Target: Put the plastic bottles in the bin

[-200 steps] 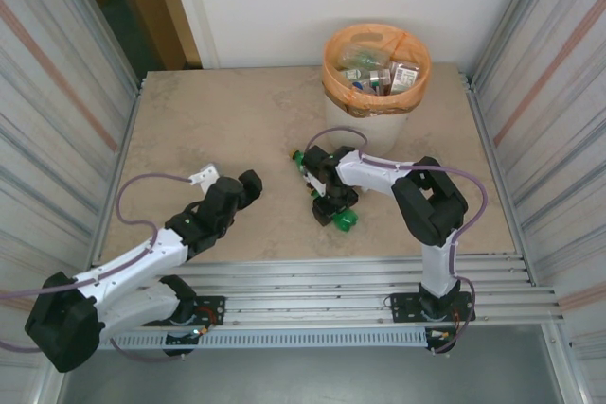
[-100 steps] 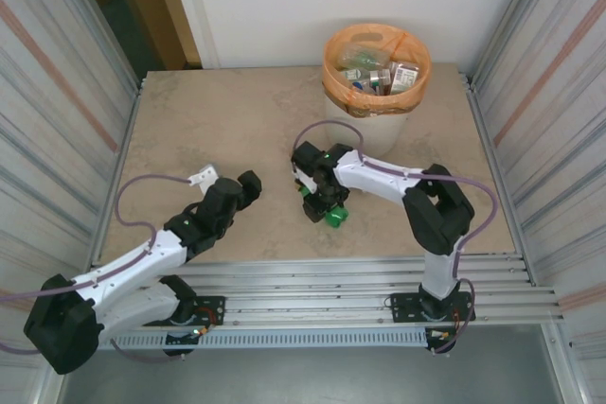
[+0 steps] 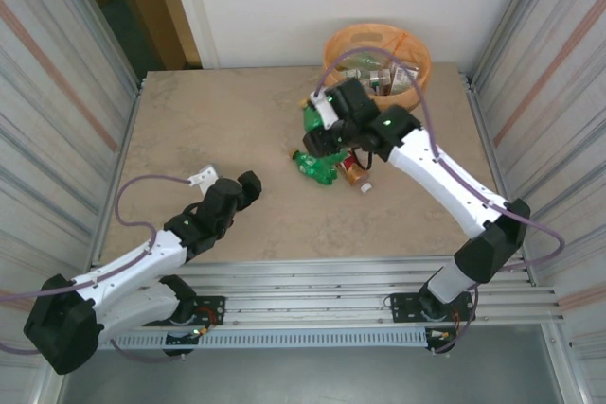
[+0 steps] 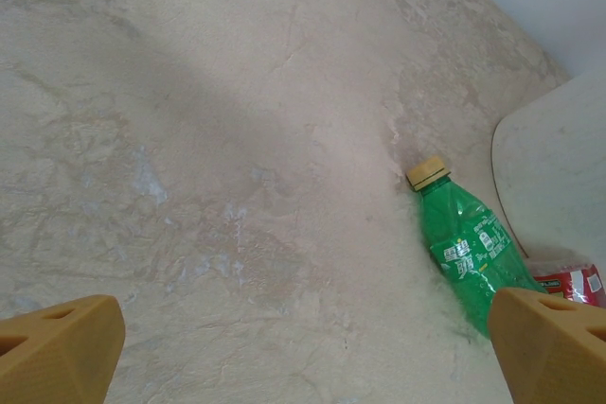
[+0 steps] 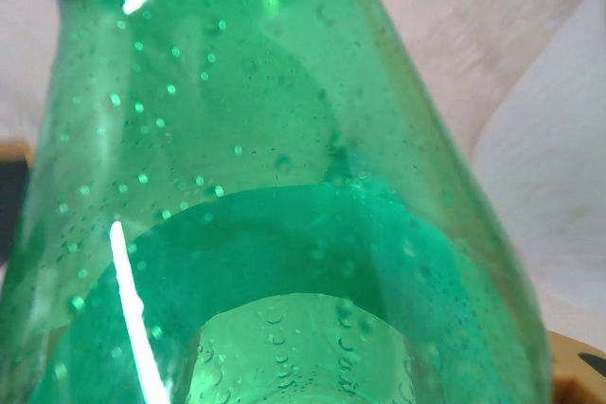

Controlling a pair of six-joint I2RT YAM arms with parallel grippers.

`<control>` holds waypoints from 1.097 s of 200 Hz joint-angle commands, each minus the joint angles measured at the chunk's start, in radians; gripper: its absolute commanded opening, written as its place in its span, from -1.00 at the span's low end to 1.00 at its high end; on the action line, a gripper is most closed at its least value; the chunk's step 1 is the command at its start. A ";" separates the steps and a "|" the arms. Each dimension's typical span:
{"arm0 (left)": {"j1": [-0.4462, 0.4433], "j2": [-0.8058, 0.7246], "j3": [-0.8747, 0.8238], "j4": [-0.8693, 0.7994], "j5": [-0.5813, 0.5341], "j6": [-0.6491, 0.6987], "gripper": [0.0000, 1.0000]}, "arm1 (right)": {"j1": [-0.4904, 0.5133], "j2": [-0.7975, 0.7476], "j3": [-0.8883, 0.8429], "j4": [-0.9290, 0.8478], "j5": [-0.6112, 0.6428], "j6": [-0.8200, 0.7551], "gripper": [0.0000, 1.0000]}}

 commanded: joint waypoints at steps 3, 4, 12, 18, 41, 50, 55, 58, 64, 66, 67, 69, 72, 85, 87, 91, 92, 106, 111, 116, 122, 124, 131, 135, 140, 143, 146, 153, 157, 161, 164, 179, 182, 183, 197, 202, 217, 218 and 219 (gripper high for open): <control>0.006 -0.002 -0.012 0.001 -0.029 -0.008 0.97 | -0.073 -0.054 0.072 0.070 -0.013 0.038 -0.48; 0.006 -0.001 -0.012 0.000 -0.029 -0.007 0.97 | -0.077 -0.055 0.074 0.072 -0.014 0.039 -0.47; 0.006 0.000 -0.008 0.001 -0.030 -0.006 0.98 | -0.104 -0.061 0.092 0.090 -0.027 0.040 -0.46; 0.007 0.002 -0.007 0.001 -0.031 -0.005 0.98 | -0.125 -0.065 0.104 0.103 -0.036 0.042 -0.46; 0.009 0.008 -0.002 0.002 -0.029 -0.003 0.97 | -0.214 -0.065 0.150 0.135 -0.067 0.055 -0.43; 0.012 0.010 -0.001 0.003 -0.030 -0.001 0.98 | -0.249 -0.058 0.172 0.141 -0.072 0.057 -0.41; 0.013 0.012 -0.001 0.003 -0.028 -0.001 0.98 | -0.268 -0.051 0.182 0.142 -0.075 0.058 -0.41; 0.014 0.012 -0.001 0.005 -0.026 -0.001 0.98 | -0.279 -0.046 0.182 0.141 -0.080 0.059 -0.40; 0.015 0.016 0.001 0.006 -0.024 -0.002 0.98 | -0.299 -0.036 0.228 0.139 -0.088 0.059 -0.40; 0.015 0.016 0.001 0.007 -0.024 0.000 0.98 | -0.307 -0.032 0.235 0.138 -0.091 0.058 -0.39; 0.014 0.016 0.001 0.008 -0.024 0.000 0.97 | -0.310 -0.030 0.238 0.137 -0.092 0.058 -0.39; 0.017 0.017 0.001 0.009 -0.023 0.000 0.98 | -0.317 -0.025 0.246 0.136 -0.095 0.058 -0.39; 0.017 0.018 0.001 0.009 -0.022 0.002 0.97 | -0.327 -0.018 0.255 0.134 -0.102 0.059 -0.38; 0.019 0.025 0.004 0.015 -0.019 0.003 0.97 | -0.368 0.016 0.302 0.124 -0.123 0.059 -0.37; 0.019 0.026 0.004 0.015 -0.018 0.003 0.97 | -0.373 0.021 0.307 0.121 -0.124 0.058 -0.37; 0.020 0.029 0.005 0.018 -0.017 0.003 0.97 | -0.386 0.031 0.324 0.118 -0.127 0.060 -0.37; 0.020 0.029 0.005 0.018 -0.017 0.003 0.97 | -0.389 0.035 0.328 0.116 -0.128 0.060 -0.37; 0.021 0.039 0.008 0.026 -0.010 0.009 0.98 | -0.426 0.085 0.383 0.093 -0.138 0.059 -0.36; 0.023 0.043 0.011 0.028 -0.008 0.009 0.98 | -0.437 0.102 0.405 0.082 -0.139 0.059 -0.36; 0.023 0.047 0.012 0.028 -0.005 0.009 0.98 | -0.448 0.122 0.426 0.072 -0.140 0.059 -0.35; 0.024 0.051 0.015 0.030 -0.002 0.009 0.98 | -0.459 0.145 0.452 0.058 -0.142 0.058 -0.34; 0.024 0.052 0.016 0.029 -0.001 0.011 0.97 | -0.464 0.153 0.461 0.054 -0.142 0.056 -0.34; 0.026 0.056 0.017 0.033 0.002 0.011 0.97 | -0.475 0.183 0.491 0.037 -0.144 0.056 -0.34; 0.027 0.059 0.017 0.034 0.004 0.012 0.98 | -0.483 0.201 0.511 0.027 -0.143 0.055 -0.34; 0.028 0.063 0.019 0.038 0.007 0.014 0.97 | -0.490 0.223 0.537 0.008 -0.142 0.054 -0.33; 0.029 0.065 0.019 0.038 0.012 0.015 0.97 | -0.495 0.238 0.554 -0.002 -0.141 0.053 -0.33; 0.031 0.066 0.020 0.041 0.013 0.015 0.97 | -0.498 0.249 0.571 -0.016 -0.140 0.053 -0.33; 0.035 0.070 0.022 0.045 0.023 0.019 0.98 | -0.508 0.285 0.609 -0.045 -0.139 0.055 -0.32; 0.038 0.072 0.025 0.045 0.028 0.021 0.98 | -0.511 0.303 0.632 -0.062 -0.139 0.055 -0.33; 0.042 0.074 0.027 0.045 0.032 0.024 0.97 | -0.515 0.320 0.651 -0.077 -0.140 0.053 -0.32; 0.044 0.076 0.029 0.043 0.036 0.026 0.97 | -0.518 0.331 0.663 -0.086 -0.139 0.054 -0.32; 0.051 0.080 0.036 0.039 0.044 0.033 0.98 | -0.526 0.377 0.702 -0.118 -0.140 0.053 -0.31; 0.053 0.080 0.037 0.040 0.044 0.034 0.98 | -0.528 0.382 0.706 -0.120 -0.141 0.054 -0.31; 0.053 0.080 0.038 0.040 0.045 0.034 0.98 | -0.529 0.385 0.706 -0.121 -0.141 0.054 -0.31; 0.056 0.080 0.036 0.043 0.044 0.034 0.98 | -0.530 0.408 0.707 -0.125 -0.142 0.053 -0.28; 0.057 0.080 0.037 0.044 0.043 0.034 0.98 | -0.531 0.416 0.708 -0.129 -0.142 0.054 -0.27; 0.058 0.076 0.036 0.043 0.042 0.034 0.97 | -0.531 0.441 0.719 -0.149 -0.137 0.054 -0.21; 0.058 0.077 0.037 0.043 0.042 0.034 0.97 | -0.532 0.442 0.719 -0.150 -0.136 0.055 -0.21; 0.058 0.077 0.037 0.044 0.042 0.034 0.98 | -0.532 0.443 0.719 -0.152 -0.136 0.054 -0.20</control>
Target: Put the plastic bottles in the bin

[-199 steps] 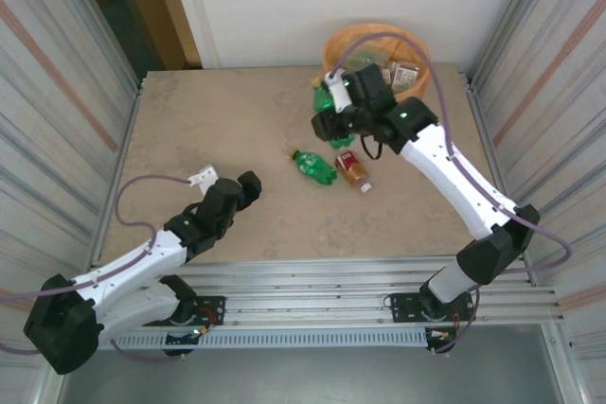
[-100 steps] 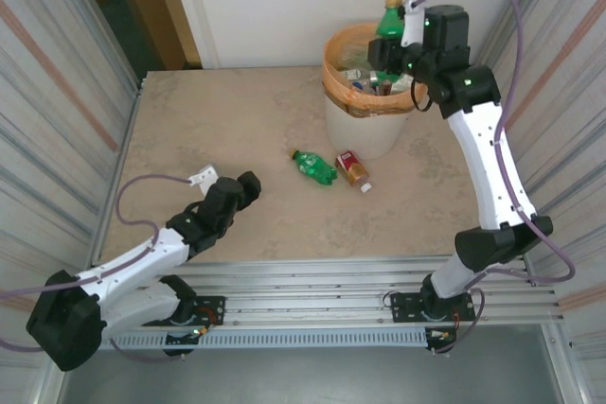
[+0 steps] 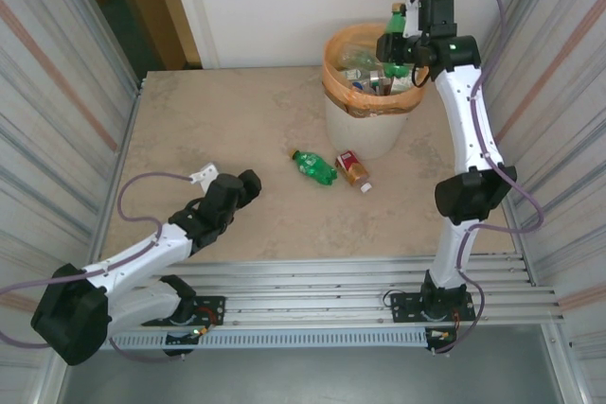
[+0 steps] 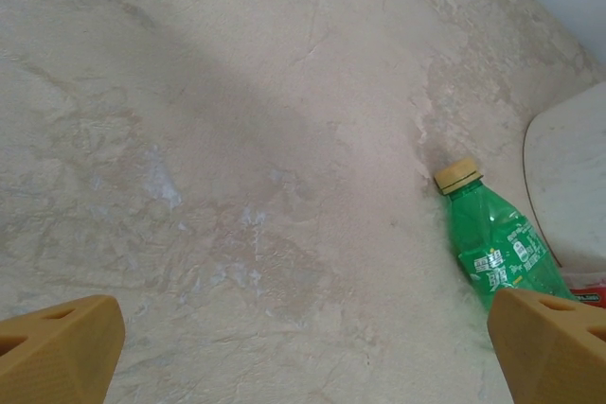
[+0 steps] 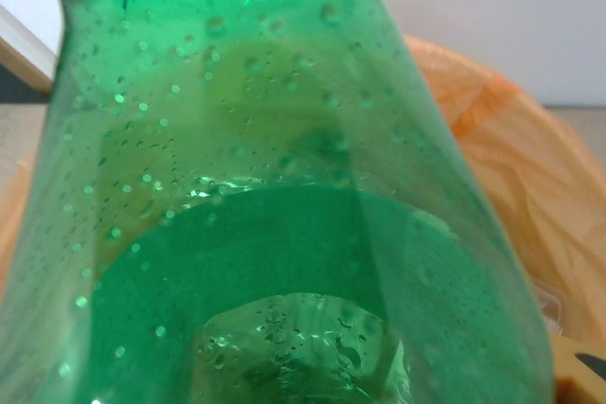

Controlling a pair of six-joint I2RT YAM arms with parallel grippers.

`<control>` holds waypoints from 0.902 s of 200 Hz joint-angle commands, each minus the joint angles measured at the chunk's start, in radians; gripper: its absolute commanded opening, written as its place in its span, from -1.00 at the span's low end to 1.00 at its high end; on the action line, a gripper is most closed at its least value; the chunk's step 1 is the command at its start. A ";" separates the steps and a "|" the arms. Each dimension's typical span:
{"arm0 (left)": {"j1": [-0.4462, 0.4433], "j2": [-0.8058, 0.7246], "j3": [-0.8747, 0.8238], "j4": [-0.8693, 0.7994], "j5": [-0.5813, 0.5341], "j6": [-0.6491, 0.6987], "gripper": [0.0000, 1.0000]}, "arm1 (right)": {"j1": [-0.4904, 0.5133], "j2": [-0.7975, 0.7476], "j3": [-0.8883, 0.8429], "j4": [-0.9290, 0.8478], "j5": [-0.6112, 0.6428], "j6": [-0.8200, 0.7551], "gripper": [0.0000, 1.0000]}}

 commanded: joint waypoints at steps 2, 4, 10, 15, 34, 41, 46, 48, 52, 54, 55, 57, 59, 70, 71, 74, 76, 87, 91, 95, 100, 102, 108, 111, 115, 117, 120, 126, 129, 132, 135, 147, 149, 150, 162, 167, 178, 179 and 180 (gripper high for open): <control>0.010 -0.002 0.029 0.010 0.001 0.021 0.98 | -0.001 0.028 0.053 -0.063 -0.012 0.009 -0.19; 0.011 -0.003 0.029 0.009 -0.001 0.021 0.98 | -0.001 0.032 0.055 -0.067 -0.012 0.009 -0.18; 0.011 -0.004 0.030 0.008 -0.002 0.023 0.97 | -0.001 0.038 0.061 -0.078 -0.010 0.010 -0.13; 0.012 -0.006 0.030 0.006 -0.003 0.023 0.98 | -0.001 0.044 0.067 -0.086 -0.010 0.009 -0.07; 0.020 -0.012 0.033 0.000 -0.002 0.026 0.98 | -0.001 0.053 0.073 -0.104 -0.006 0.008 0.19; 0.021 -0.015 0.033 -0.001 -0.001 0.028 0.97 | -0.001 0.053 0.073 -0.107 -0.002 0.008 0.29; 0.022 -0.014 0.034 -0.003 -0.001 0.029 0.98 | -0.001 0.051 0.074 -0.109 0.001 0.008 0.38; 0.022 -0.014 0.034 -0.003 0.000 0.028 0.98 | -0.001 0.051 0.073 -0.110 0.002 0.008 0.40; 0.025 -0.015 0.033 -0.003 0.001 0.028 0.98 | -0.001 0.050 0.073 -0.112 0.004 0.009 0.44; 0.025 -0.016 0.034 -0.003 0.000 0.027 0.98 | -0.001 0.050 0.073 -0.111 0.003 0.008 0.47; 0.024 -0.017 0.035 -0.004 0.000 0.028 0.98 | 0.000 0.049 0.073 -0.111 0.003 0.007 0.48; 0.025 -0.016 0.035 -0.004 0.000 0.028 0.98 | 0.000 0.049 0.073 -0.111 0.004 0.008 0.50; 0.025 -0.016 0.034 -0.005 0.001 0.028 0.98 | 0.000 0.047 0.073 -0.112 0.003 0.007 0.53; 0.025 -0.017 0.034 -0.004 0.003 0.027 0.98 | -0.001 0.041 0.074 -0.110 0.004 0.006 0.69; 0.024 -0.018 0.033 -0.004 0.004 0.027 0.97 | -0.001 0.040 0.073 -0.110 0.003 0.005 0.70; 0.025 -0.017 0.032 -0.003 0.003 0.027 0.97 | -0.001 0.037 0.074 -0.110 0.002 0.005 0.72; 0.024 -0.017 0.032 -0.003 0.003 0.026 0.97 | -0.001 0.036 0.073 -0.110 0.002 0.004 0.73; 0.024 -0.019 0.029 -0.003 0.004 0.024 0.97 | 0.001 0.029 0.073 -0.108 -0.001 0.003 0.76; 0.025 -0.019 0.029 -0.003 0.006 0.023 0.98 | -0.001 0.026 0.074 -0.109 -0.002 0.003 0.76; 0.025 -0.019 0.028 -0.002 0.007 0.023 0.98 | 0.000 0.024 0.073 -0.108 -0.003 0.003 0.76; 0.025 -0.020 0.029 -0.004 0.007 0.022 0.98 | 0.000 0.022 0.073 -0.110 -0.005 0.003 0.76; 0.025 -0.020 0.029 -0.003 0.008 0.023 0.98 | 0.000 0.021 0.074 -0.110 -0.005 0.002 0.76; 0.025 -0.022 0.028 -0.003 0.010 0.022 0.97 | 0.001 0.018 0.073 -0.110 -0.009 0.000 0.75; 0.025 -0.023 0.028 -0.003 0.009 0.022 0.98 | 0.000 0.018 0.073 -0.111 -0.011 0.000 0.74; 0.025 -0.023 0.028 -0.003 0.010 0.021 0.98 | 0.001 0.016 0.074 -0.111 -0.015 0.000 0.71; 0.025 -0.023 0.028 -0.003 0.009 0.021 0.98 | 0.000 0.014 0.073 -0.112 -0.018 0.000 0.70; 0.024 -0.023 0.028 -0.002 0.010 0.021 0.98 | 0.000 0.014 0.073 -0.111 -0.020 0.000 0.68; 0.024 -0.025 0.026 -0.002 0.010 0.021 0.97 | 0.002 0.012 0.074 -0.113 -0.027 -0.002 0.62; 0.025 -0.025 0.027 -0.002 0.010 0.021 0.97 | 0.003 0.012 0.073 -0.112 -0.029 -0.003 0.59; 0.025 -0.025 0.024 -0.001 0.010 0.020 0.97 | 0.004 0.012 0.072 -0.113 -0.031 -0.003 0.56; 0.025 -0.026 0.025 -0.002 0.011 0.020 0.98 | 0.005 0.012 0.072 -0.114 -0.034 -0.004 0.52; 0.025 -0.026 0.022 0.000 0.013 0.018 0.98 | 0.012 0.014 0.071 -0.116 -0.039 -0.005 0.38; 0.026 -0.026 0.022 0.000 0.013 0.017 0.98 | 0.012 0.014 0.070 -0.116 -0.040 -0.006 0.37; 0.026 -0.026 0.022 0.000 0.014 0.016 0.98 | 0.013 0.014 0.070 -0.116 -0.041 -0.007 0.36; 0.024 -0.026 0.019 0.001 0.016 0.015 0.98 | 0.022 0.018 0.066 -0.117 -0.054 -0.013 0.29; 0.025 -0.029 0.018 0.003 0.016 0.014 0.97 | 0.027 0.022 0.064 -0.118 -0.054 -0.017 0.26; 0.025 -0.030 0.016 0.003 0.017 0.014 0.98 | 0.040 0.030 0.062 -0.121 -0.058 -0.024 0.21; 0.025 -0.030 0.016 0.003 0.017 0.014 0.98 | 0.042 0.030 0.061 -0.122 -0.058 -0.024 0.20; 0.025 -0.031 0.016 0.002 0.018 0.014 0.97 | 0.043 0.031 0.061 -0.122 -0.058 -0.026 0.20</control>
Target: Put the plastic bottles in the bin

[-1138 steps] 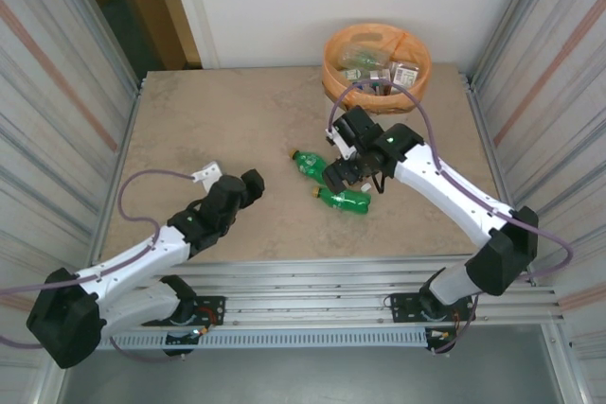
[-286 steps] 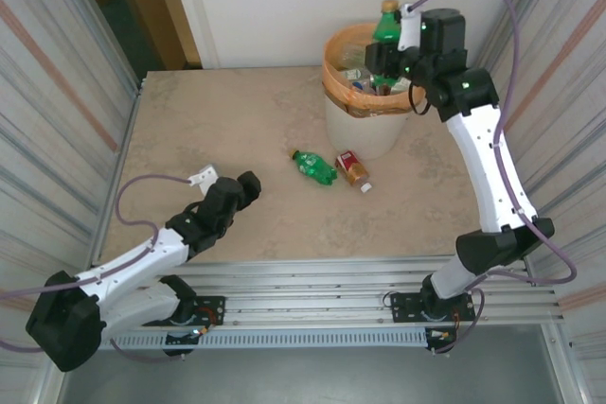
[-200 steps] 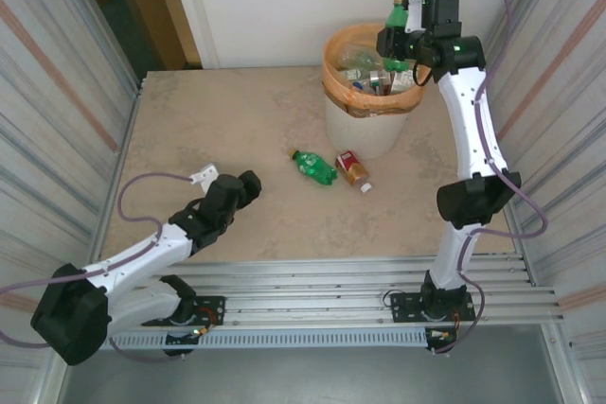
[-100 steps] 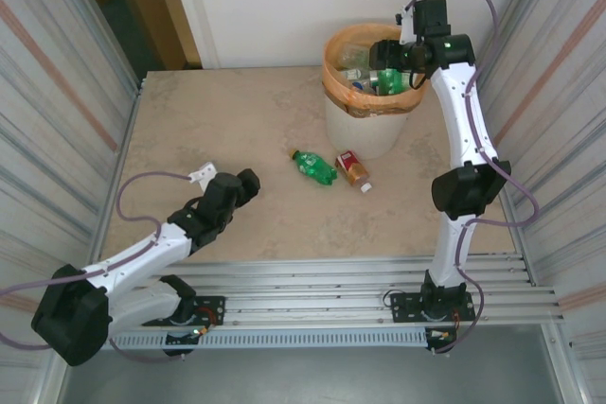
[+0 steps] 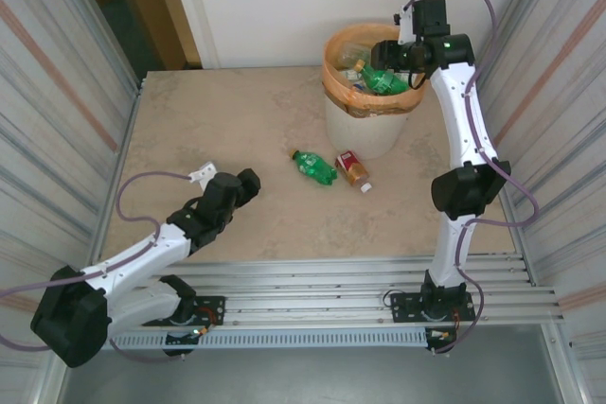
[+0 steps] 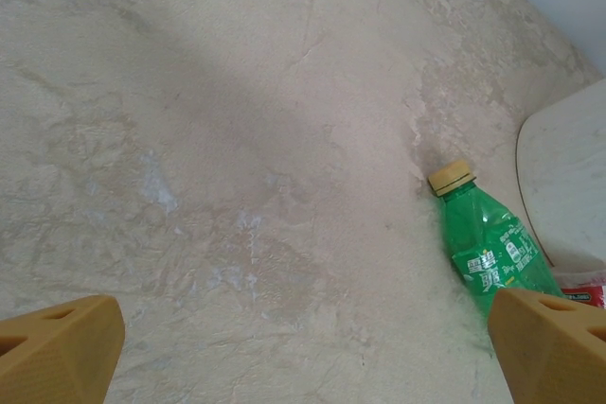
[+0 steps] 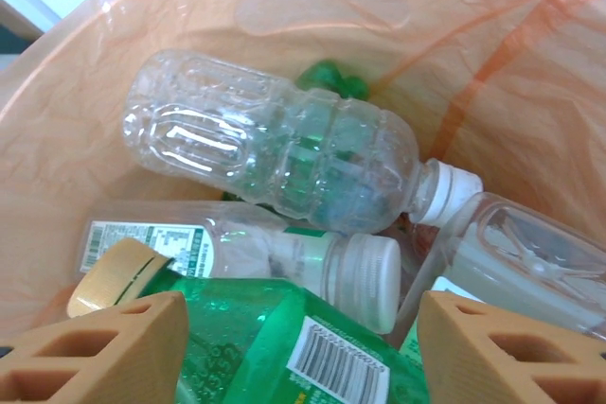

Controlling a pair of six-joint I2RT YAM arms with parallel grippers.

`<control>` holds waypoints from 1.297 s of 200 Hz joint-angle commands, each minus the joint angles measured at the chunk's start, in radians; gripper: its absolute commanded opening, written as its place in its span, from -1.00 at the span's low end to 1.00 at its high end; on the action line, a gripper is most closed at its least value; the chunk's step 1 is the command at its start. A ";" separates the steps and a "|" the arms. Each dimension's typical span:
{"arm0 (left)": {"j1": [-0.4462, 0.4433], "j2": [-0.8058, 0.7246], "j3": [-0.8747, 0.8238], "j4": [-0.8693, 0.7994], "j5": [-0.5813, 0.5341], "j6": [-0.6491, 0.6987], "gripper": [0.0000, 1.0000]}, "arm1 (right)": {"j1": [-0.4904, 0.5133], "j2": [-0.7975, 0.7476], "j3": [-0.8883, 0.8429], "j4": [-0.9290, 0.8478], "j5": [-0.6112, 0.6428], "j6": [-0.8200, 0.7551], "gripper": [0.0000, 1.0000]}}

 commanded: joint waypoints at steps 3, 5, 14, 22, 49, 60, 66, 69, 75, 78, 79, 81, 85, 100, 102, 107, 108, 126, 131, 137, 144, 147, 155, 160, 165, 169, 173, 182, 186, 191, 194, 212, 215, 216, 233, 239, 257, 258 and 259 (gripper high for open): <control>0.006 -0.021 0.013 0.004 -0.002 0.000 0.98 | 0.035 -0.012 0.019 -0.032 -0.031 -0.027 0.19; 0.006 -0.021 0.013 0.005 -0.002 0.000 0.98 | 0.038 -0.011 0.019 -0.034 -0.030 -0.029 0.19; 0.007 -0.024 0.011 0.003 -0.002 0.001 0.97 | 0.048 -0.002 0.017 -0.039 -0.027 -0.034 0.17; 0.007 -0.026 0.011 0.002 -0.001 0.002 0.98 | 0.057 0.005 0.016 -0.043 -0.021 -0.039 0.16; 0.007 -0.035 0.011 0.004 0.006 0.019 0.97 | 0.080 0.019 -0.004 -0.043 0.002 -0.049 0.13; 0.007 -0.034 0.014 0.011 0.015 0.033 0.97 | 0.084 0.019 -0.018 -0.034 0.002 -0.049 0.11; 0.008 -0.032 0.017 0.014 0.024 0.044 0.98 | 0.084 0.019 -0.023 -0.032 0.001 -0.048 0.10; 0.009 -0.031 0.019 0.014 0.028 0.050 0.98 | 0.083 0.018 -0.026 -0.030 0.000 -0.049 0.08; 0.008 -0.027 0.024 0.014 0.037 0.060 0.98 | 0.083 0.019 -0.029 -0.027 0.001 -0.047 0.06; 0.008 -0.028 0.028 0.014 0.039 0.063 0.97 | 0.083 0.019 -0.031 -0.028 0.001 -0.047 0.05; 0.008 -0.026 0.028 0.014 0.041 0.064 0.98 | 0.083 0.020 -0.031 -0.028 0.001 -0.047 0.05; 0.009 -0.025 0.030 0.014 0.045 0.064 0.97 | 0.083 0.020 -0.032 -0.027 0.003 -0.047 0.04; 0.008 -0.021 0.034 0.013 0.051 0.072 0.98 | 0.084 0.020 -0.033 -0.026 0.005 -0.047 0.03; 0.008 -0.006 0.053 0.012 0.071 0.084 0.98 | 0.081 0.021 -0.033 -0.027 0.017 -0.047 0.02; 0.008 -0.004 0.056 0.012 0.073 0.086 0.98 | 0.081 0.021 -0.033 -0.027 0.019 -0.047 0.02; 0.008 0.003 0.063 0.012 0.080 0.088 0.97 | 0.080 0.020 -0.031 -0.027 0.021 -0.047 0.02; 0.008 0.003 0.064 0.011 0.081 0.089 0.97 | 0.080 0.019 -0.032 -0.028 0.022 -0.048 0.02; 0.008 0.033 0.092 0.009 0.107 0.094 0.97 | 0.076 0.003 -0.030 -0.024 0.027 -0.047 0.03; 0.007 0.043 0.101 0.011 0.117 0.093 0.98 | 0.075 -0.003 -0.030 -0.021 0.029 -0.048 0.04; 0.007 0.056 0.113 0.010 0.127 0.093 0.97 | 0.074 -0.011 -0.030 -0.019 0.031 -0.049 0.05; 0.007 0.075 0.128 0.009 0.140 0.095 0.97 | 0.073 -0.021 -0.029 -0.016 0.036 -0.049 0.06; 0.007 0.083 0.135 0.008 0.147 0.094 0.97 | 0.072 -0.026 -0.030 -0.014 0.036 -0.049 0.07; 0.007 0.108 0.156 0.004 0.161 0.088 0.97 | 0.071 -0.038 -0.030 -0.013 0.039 -0.049 0.12; 0.005 0.126 0.169 0.000 0.169 0.083 0.97 | 0.071 -0.045 -0.030 -0.013 0.040 -0.052 0.16; 0.003 0.144 0.181 -0.005 0.176 0.075 0.98 | 0.070 -0.052 -0.030 -0.013 0.040 -0.053 0.21; 0.002 0.158 0.191 -0.005 0.181 0.070 0.98 | 0.071 -0.059 -0.030 -0.014 0.042 -0.055 0.27; -0.001 0.173 0.201 -0.007 0.185 0.064 0.97 | 0.071 -0.066 -0.030 -0.013 0.044 -0.055 0.31; -0.010 0.206 0.224 -0.009 0.190 0.052 0.97 | 0.070 -0.079 -0.032 -0.015 0.044 -0.059 0.41; -0.015 0.222 0.236 -0.010 0.192 0.047 0.97 | 0.070 -0.086 -0.032 -0.015 0.043 -0.062 0.45; -0.021 0.241 0.250 -0.013 0.195 0.042 0.98 | 0.071 -0.095 -0.031 -0.017 0.041 -0.064 0.49; -0.027 0.253 0.262 -0.014 0.197 0.039 0.97 | 0.070 -0.100 -0.031 -0.018 0.040 -0.065 0.51; -0.048 0.331 0.328 -0.033 0.209 0.023 0.97 | 0.070 -0.130 -0.035 -0.024 0.036 -0.068 0.63; -0.052 0.343 0.338 -0.035 0.211 0.022 0.98 | 0.070 -0.137 -0.038 -0.026 0.035 -0.068 0.65; -0.053 0.347 0.340 -0.037 0.212 0.022 0.98 | 0.070 -0.139 -0.039 -0.025 0.035 -0.069 0.66; -0.079 0.415 0.401 -0.051 0.216 0.006 0.98 | 0.070 -0.184 -0.079 -0.020 0.035 -0.064 0.80; -0.087 0.441 0.422 -0.055 0.219 0.000 0.97 | 0.070 -0.205 -0.107 -0.012 0.036 -0.061 0.84; -0.102 0.514 0.476 -0.064 0.239 -0.030 0.97 | 0.069 -0.285 -0.216 0.028 0.050 -0.045 1.00; -0.102 0.519 0.478 -0.065 0.241 -0.031 0.97 | 0.070 -0.290 -0.224 0.030 0.052 -0.044 0.99; -0.103 0.522 0.481 -0.065 0.243 -0.033 0.97 | 0.070 -0.295 -0.232 0.032 0.053 -0.043 0.98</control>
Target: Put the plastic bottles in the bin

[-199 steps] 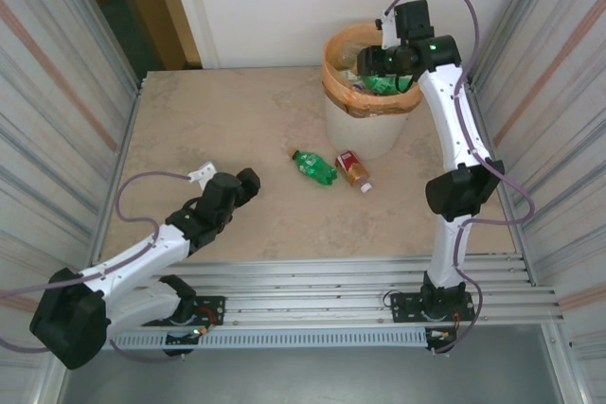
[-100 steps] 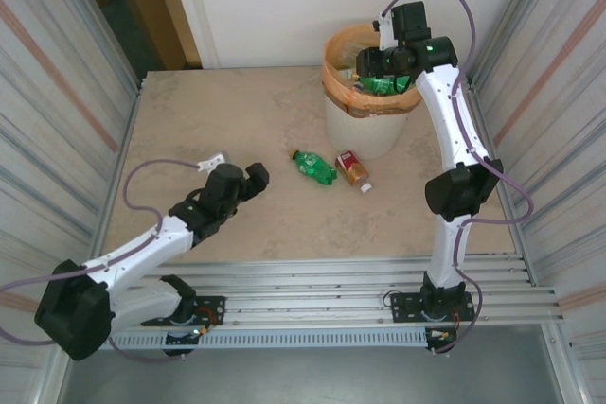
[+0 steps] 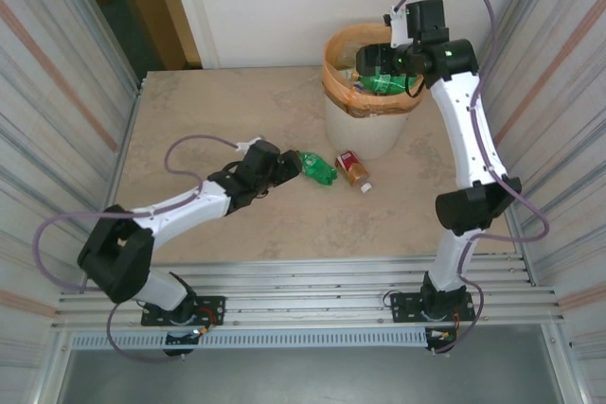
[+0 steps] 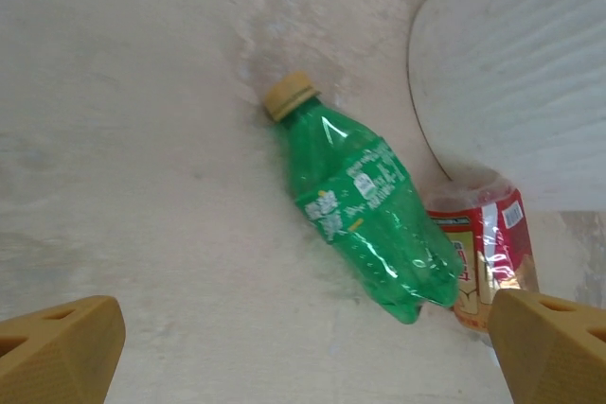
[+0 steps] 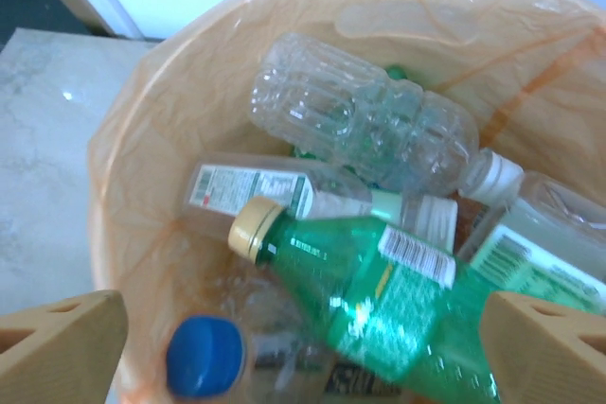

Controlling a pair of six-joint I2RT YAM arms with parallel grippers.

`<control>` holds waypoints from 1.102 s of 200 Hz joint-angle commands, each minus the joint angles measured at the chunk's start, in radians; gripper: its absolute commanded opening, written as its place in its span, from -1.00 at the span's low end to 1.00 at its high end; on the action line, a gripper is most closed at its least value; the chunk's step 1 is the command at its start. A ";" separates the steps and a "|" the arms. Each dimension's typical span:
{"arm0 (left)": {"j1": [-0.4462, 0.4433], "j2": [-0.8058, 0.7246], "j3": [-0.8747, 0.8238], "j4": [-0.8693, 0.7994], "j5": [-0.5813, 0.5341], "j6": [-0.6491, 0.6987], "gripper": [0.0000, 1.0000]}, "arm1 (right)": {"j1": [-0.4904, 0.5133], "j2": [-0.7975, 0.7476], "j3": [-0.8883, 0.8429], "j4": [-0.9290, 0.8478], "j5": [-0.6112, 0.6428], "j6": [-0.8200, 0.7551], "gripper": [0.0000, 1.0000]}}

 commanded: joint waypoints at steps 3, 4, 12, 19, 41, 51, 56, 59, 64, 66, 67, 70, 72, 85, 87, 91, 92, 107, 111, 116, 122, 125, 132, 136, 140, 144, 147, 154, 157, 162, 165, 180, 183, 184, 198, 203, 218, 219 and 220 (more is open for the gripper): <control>-0.017 0.084 0.077 -0.033 0.041 -0.055 0.97 | -0.005 -0.124 -0.124 0.036 0.025 0.011 0.96; -0.017 0.086 0.079 -0.033 0.042 -0.056 0.97 | -0.005 -0.129 -0.132 0.039 0.027 0.012 0.96; -0.019 0.117 0.099 -0.025 0.059 -0.063 0.97 | -0.006 -0.170 -0.190 0.058 0.038 0.022 0.96; -0.020 0.145 0.115 -0.018 0.067 -0.062 0.96 | -0.009 -0.208 -0.244 0.076 0.050 0.033 0.96; -0.019 0.221 0.175 -0.022 0.076 -0.060 0.96 | -0.020 -0.328 -0.417 0.131 0.093 0.071 0.96; -0.015 0.257 0.205 -0.034 0.081 -0.062 0.97 | -0.029 -0.380 -0.487 0.153 0.095 0.091 0.96; -0.012 0.276 0.221 -0.039 0.089 -0.062 0.97 | -0.033 -0.405 -0.516 0.162 0.093 0.100 0.96; -0.011 0.287 0.231 -0.044 0.092 -0.062 0.97 | -0.036 -0.420 -0.535 0.167 0.091 0.106 0.96; -0.010 0.306 0.248 -0.055 0.091 -0.064 0.97 | -0.040 -0.445 -0.561 0.174 0.091 0.116 0.96; -0.010 0.312 0.256 -0.059 0.090 -0.064 0.97 | -0.042 -0.454 -0.570 0.177 0.090 0.119 0.96; -0.009 0.316 0.260 -0.062 0.091 -0.064 0.97 | -0.042 -0.458 -0.575 0.178 0.090 0.121 0.96; -0.008 0.327 0.271 -0.069 0.090 -0.063 0.97 | -0.046 -0.471 -0.587 0.183 0.091 0.126 0.96; -0.008 0.333 0.279 -0.072 0.090 -0.062 0.97 | -0.047 -0.479 -0.596 0.183 0.091 0.130 0.96; -0.008 0.380 0.330 -0.099 0.086 -0.049 0.97 | -0.054 -0.529 -0.644 0.193 0.094 0.145 0.96; -0.008 0.388 0.340 -0.105 0.084 -0.047 0.97 | -0.055 -0.537 -0.651 0.194 0.093 0.146 0.96; -0.009 0.403 0.358 -0.117 0.080 -0.043 0.98 | -0.057 -0.548 -0.662 0.195 0.096 0.148 0.96; -0.009 0.407 0.363 -0.122 0.080 -0.044 0.97 | -0.057 -0.550 -0.664 0.195 0.096 0.149 0.96; -0.007 0.464 0.440 -0.188 0.082 -0.035 0.98 | -0.061 -0.587 -0.695 0.192 0.107 0.157 0.96; -0.007 0.477 0.460 -0.202 0.081 -0.033 0.97 | -0.062 -0.593 -0.701 0.191 0.110 0.158 0.96; -0.007 0.494 0.482 -0.219 0.081 -0.031 0.97 | -0.062 -0.602 -0.708 0.189 0.115 0.159 0.96; -0.007 0.513 0.504 -0.237 0.082 -0.031 0.98 | -0.064 -0.611 -0.715 0.186 0.120 0.161 0.96; -0.007 0.520 0.516 -0.246 0.081 -0.031 0.97 | -0.064 -0.616 -0.719 0.184 0.123 0.162 0.96; -0.007 0.538 0.539 -0.265 0.074 -0.030 0.98 | -0.065 -0.623 -0.726 0.181 0.127 0.162 0.96; -0.007 0.546 0.551 -0.277 0.068 -0.027 0.98 | -0.065 -0.628 -0.730 0.178 0.128 0.163 0.96; -0.008 0.555 0.562 -0.286 0.062 -0.026 0.97 | -0.065 -0.631 -0.733 0.177 0.130 0.164 0.96; -0.009 0.561 0.572 -0.295 0.056 -0.023 0.97 | -0.067 -0.636 -0.736 0.175 0.129 0.164 0.96; -0.008 0.566 0.578 -0.301 0.053 -0.022 0.97 | -0.067 -0.638 -0.738 0.176 0.129 0.164 0.96; -0.008 0.577 0.593 -0.316 0.047 -0.019 0.97 | -0.067 -0.642 -0.744 0.174 0.128 0.164 0.96; -0.008 0.582 0.598 -0.322 0.044 -0.018 0.97 | -0.068 -0.644 -0.746 0.174 0.128 0.164 0.96; -0.008 0.589 0.609 -0.332 0.038 -0.015 0.97 | -0.067 -0.648 -0.750 0.174 0.129 0.164 0.96; -0.008 0.592 0.614 -0.339 0.036 -0.013 0.97 | -0.069 -0.649 -0.752 0.174 0.129 0.164 0.96; -0.008 0.620 0.642 -0.369 0.026 -0.002 0.98 | -0.068 -0.654 -0.759 0.175 0.127 0.167 0.96; -0.009 0.626 0.648 -0.377 0.025 0.002 0.97 | -0.069 -0.654 -0.761 0.175 0.127 0.168 0.96; -0.010 0.628 0.650 -0.380 0.024 0.003 0.97 | -0.068 -0.654 -0.762 0.175 0.128 0.168 0.96; -0.012 0.649 0.677 -0.416 0.016 0.018 0.98 | -0.068 -0.654 -0.767 0.177 0.126 0.170 0.96; -0.014 0.657 0.687 -0.431 0.014 0.022 0.98 | -0.068 -0.655 -0.768 0.179 0.125 0.170 0.96; -0.018 0.674 0.703 -0.456 0.012 0.035 0.97 | -0.068 -0.655 -0.771 0.184 0.125 0.173 0.96; -0.019 0.675 0.704 -0.457 0.012 0.035 0.98 | -0.068 -0.655 -0.771 0.184 0.124 0.173 0.96; -0.019 0.676 0.704 -0.460 0.012 0.035 0.97 | -0.068 -0.654 -0.771 0.184 0.125 0.173 0.96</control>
